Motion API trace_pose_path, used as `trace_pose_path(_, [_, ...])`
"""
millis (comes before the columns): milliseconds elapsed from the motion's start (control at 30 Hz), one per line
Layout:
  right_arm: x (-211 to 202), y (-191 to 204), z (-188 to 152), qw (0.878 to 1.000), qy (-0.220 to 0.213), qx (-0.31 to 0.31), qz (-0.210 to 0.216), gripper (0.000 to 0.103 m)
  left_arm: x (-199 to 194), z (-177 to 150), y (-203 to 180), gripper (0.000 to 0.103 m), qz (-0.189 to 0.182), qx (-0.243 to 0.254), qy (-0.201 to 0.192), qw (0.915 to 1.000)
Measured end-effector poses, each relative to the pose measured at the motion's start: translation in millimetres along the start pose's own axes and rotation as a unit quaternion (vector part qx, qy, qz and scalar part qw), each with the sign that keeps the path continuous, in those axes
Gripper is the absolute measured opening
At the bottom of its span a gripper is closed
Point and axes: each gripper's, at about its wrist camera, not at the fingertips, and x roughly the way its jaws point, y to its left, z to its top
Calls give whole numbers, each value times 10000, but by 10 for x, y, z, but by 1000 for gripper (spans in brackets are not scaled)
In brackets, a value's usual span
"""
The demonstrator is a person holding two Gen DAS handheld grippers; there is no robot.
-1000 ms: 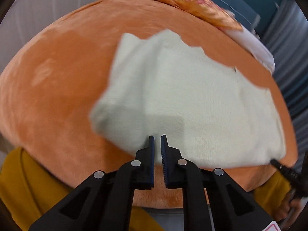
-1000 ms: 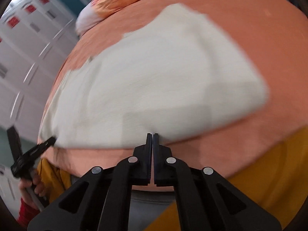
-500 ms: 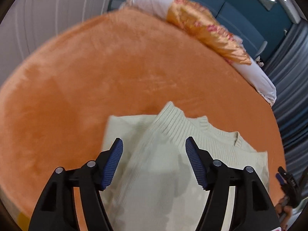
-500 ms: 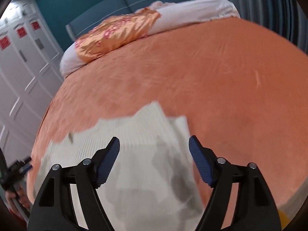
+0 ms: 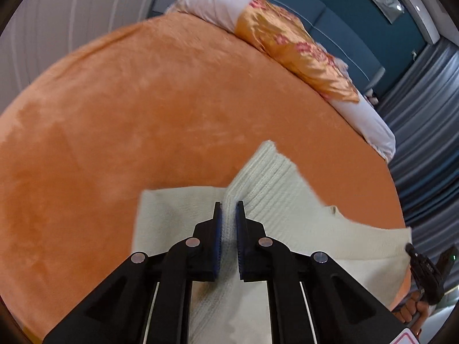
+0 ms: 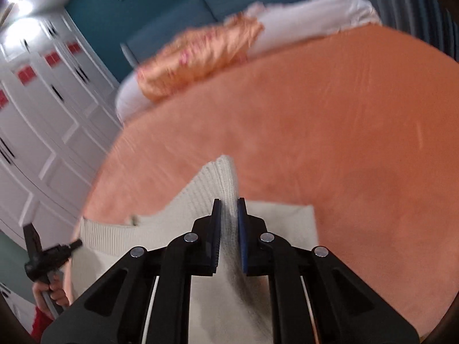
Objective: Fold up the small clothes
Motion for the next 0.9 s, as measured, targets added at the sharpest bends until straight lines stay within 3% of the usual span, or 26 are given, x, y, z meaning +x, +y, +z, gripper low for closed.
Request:
trace_pose_path(67, [182,-143,-84,9992,249,-7,-311,10,119,-48,108,7,262,-15,156,9995])
trace_pose_path(167, [816,-425,-321,9883,1281,114,-817,10,636,-216,243,8,811,120,800,9934])
trace_pose_path(200, [869,-417,-356,9874,1325,32,-865,11,630,-227,219,10,866,185,713,9935])
trace_pose_path(267, [716,-314,-287,9895,1163,-8,-860,15,481,-227,132,17,981,227,510,9936])
trace_pose_path(333, [431,-267,-247,9935,900,85,-686,20,306,-236,114,20,811,145,438,9956])
trace_pose_path(367, [286,-271,-263,9946,811,131,-628,35,171,-270,118,22,746,141,394,9963])
trace_pose_path(433, [-41,-323,-373,9956,692,245,-583,54,-65,-405,159,42,664,95,338,9972])
trace_pose_path(500, [-202,-393,-513,9950,784,302,-548,56,-249,-577,224,58,613,-47,318,9976])
trace_pose_path(633, [-453,-575,-1003,9894,1205,637,-501,59,-444,-1046,369,63,373,-417,566,9968])
trace_pose_path(700, [-439,-566,-1199,9865,1422,711,-405,60,-444,-1207,396,63,439,-463,614,9961])
trace_pose_path(800, [-424,-486,-1323,9861,1430,588,-616,63,-455,-1301,351,63,706,-254,447,9962])
trace_pose_path(833, [-408,-449,-1306,9864,1394,530,-693,59,-448,-1294,344,54,747,-246,428,9960])
trace_pose_path(867, [-396,-424,-1286,9864,1369,471,-782,45,-435,-1261,329,42,897,-191,429,9949])
trace_pose_path(900, [-403,-427,-1253,9861,1347,430,-873,35,-433,-1238,320,21,965,-122,446,9943])
